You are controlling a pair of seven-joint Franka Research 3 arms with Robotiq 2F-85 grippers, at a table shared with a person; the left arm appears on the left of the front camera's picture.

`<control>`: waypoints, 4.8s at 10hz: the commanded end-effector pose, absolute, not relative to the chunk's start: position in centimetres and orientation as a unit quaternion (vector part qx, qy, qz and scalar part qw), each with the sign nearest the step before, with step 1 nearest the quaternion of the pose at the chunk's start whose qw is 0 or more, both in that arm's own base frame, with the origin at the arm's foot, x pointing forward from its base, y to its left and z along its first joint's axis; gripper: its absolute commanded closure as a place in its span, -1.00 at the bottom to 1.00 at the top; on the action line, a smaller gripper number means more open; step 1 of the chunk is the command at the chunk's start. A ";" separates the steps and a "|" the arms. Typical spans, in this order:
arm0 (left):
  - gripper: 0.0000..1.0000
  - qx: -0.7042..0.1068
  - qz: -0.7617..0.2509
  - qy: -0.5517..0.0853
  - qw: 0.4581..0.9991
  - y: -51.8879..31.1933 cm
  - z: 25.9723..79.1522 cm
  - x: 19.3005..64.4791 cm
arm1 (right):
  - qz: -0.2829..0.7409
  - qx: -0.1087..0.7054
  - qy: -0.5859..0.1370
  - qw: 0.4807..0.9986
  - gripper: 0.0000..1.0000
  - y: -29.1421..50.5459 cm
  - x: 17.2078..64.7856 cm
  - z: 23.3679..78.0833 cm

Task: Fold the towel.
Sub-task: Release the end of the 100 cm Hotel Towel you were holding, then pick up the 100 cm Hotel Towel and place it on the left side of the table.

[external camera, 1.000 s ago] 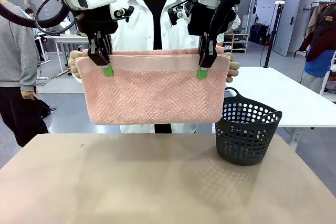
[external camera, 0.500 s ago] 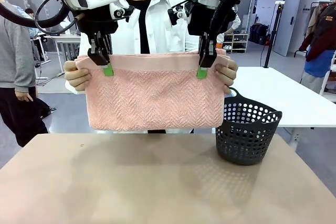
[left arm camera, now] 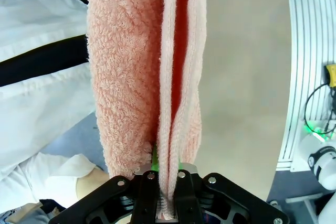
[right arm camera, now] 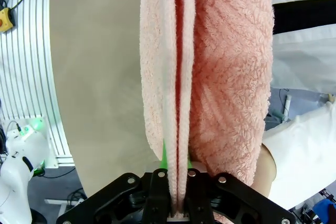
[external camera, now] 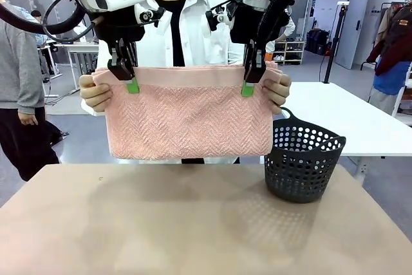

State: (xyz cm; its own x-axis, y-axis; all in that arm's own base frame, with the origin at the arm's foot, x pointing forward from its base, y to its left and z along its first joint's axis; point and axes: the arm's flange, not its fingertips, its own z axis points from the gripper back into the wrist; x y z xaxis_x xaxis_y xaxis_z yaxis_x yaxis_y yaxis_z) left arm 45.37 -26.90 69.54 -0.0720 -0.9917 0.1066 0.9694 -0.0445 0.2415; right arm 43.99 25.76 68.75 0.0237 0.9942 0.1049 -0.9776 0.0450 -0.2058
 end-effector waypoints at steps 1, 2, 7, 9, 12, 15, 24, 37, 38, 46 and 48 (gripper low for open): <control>0.51 0.044 -0.721 -0.126 0.680 -26.9 69.5 45.4 | 0.690 -0.038 -0.110 0.714 0.80 25.8 44.0 68.8; 0.02 0.056 -0.722 -0.128 0.677 -26.8 69.7 45.4 | 0.695 -0.050 -0.103 0.709 0.42 25.7 43.9 68.7; -1.00 0.074 -0.696 -0.168 0.694 -26.3 72.1 44.6 | 0.677 -0.022 -0.139 0.722 -0.69 24.6 43.0 71.0; -0.93 0.047 -0.644 -0.210 0.735 -23.3 77.3 42.6 | 0.641 0.000 -0.206 0.739 -1.00 21.3 40.7 75.9; -1.00 0.015 -0.551 -0.255 0.795 -16.7 83.1 37.6 | 0.518 0.061 -0.271 0.809 -0.96 14.9 35.8 81.0; -1.00 0.024 -0.366 -0.279 0.888 -7.5 84.9 33.7 | 0.351 0.074 -0.335 0.871 -1.00 5.8 31.3 82.9; -1.00 -0.007 -0.226 -0.269 0.936 4.0 84.0 30.7 | 0.223 0.087 -0.374 0.896 -1.00 -5.3 27.4 84.3; -1.00 -0.007 -0.226 -0.269 0.936 4.0 84.0 30.7 | 0.223 0.087 -0.374 0.896 -1.00 -5.3 27.4 84.3; -1.00 -0.007 -0.226 -0.269 0.936 4.0 84.0 30.7 | 0.223 0.087 -0.374 0.896 -1.00 -5.3 27.4 84.3; -1.00 -0.007 -0.226 -0.269 0.936 4.0 84.0 30.7 | 0.223 0.087 -0.374 0.896 -1.00 -5.3 27.4 84.3; -1.00 -0.007 -0.226 -0.269 0.936 4.0 84.0 30.7 | 0.223 0.087 -0.374 0.896 -1.00 -5.3 27.4 84.3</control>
State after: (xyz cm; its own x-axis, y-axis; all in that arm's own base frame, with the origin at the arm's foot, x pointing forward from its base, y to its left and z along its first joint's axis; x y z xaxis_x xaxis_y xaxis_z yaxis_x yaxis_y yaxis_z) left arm 30.80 3.88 83.84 0.7562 -0.4063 0.5129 0.4159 0.9036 0.1027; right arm 27.36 -5.23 84.16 0.6187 0.3350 0.7106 -0.4636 0.8860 -0.0140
